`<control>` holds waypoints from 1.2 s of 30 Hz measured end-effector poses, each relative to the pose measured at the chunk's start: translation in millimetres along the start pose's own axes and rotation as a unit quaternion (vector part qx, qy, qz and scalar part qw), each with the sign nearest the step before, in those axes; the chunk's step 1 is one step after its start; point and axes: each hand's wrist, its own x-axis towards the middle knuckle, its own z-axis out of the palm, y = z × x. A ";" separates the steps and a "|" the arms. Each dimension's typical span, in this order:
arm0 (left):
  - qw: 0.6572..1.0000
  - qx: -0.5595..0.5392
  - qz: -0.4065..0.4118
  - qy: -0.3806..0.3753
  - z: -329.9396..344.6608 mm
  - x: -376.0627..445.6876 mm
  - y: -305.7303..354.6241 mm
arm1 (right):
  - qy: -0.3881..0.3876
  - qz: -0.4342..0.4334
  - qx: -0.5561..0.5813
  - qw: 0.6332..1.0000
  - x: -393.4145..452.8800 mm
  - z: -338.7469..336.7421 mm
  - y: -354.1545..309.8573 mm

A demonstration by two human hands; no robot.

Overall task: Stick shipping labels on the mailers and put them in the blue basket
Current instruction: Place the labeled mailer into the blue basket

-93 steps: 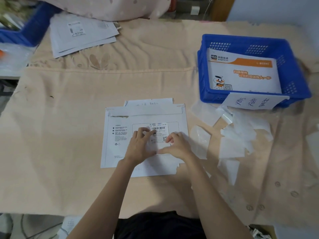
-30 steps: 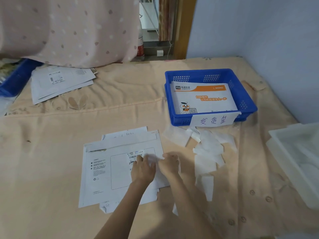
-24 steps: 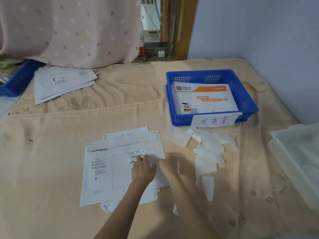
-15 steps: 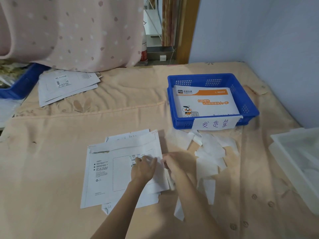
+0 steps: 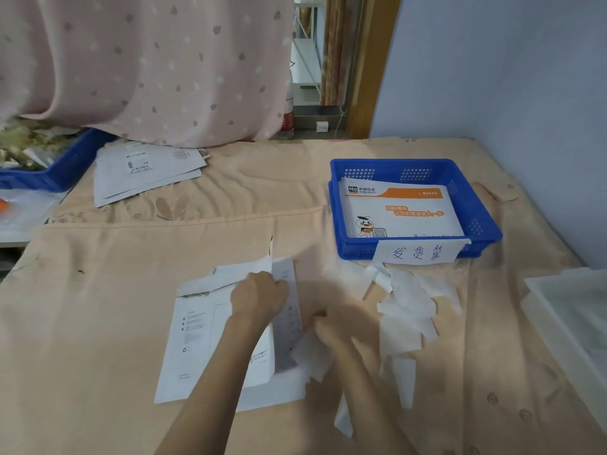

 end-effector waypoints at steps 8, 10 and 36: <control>0.955 -0.292 0.045 0.020 -101.3 -32.7 16.5 | -0.220 0.049 0.283 0.932 2.8 22.7 -20.6; 0.935 -0.354 0.033 -0.008 -110.9 -31.9 9.5 | -0.259 0.063 0.294 0.918 3.6 28.0 -21.3; 0.929 -0.356 0.104 -0.002 3.1 135.1 153.5 | 0.396 -0.091 0.188 0.894 51.9 -297.9 -10.1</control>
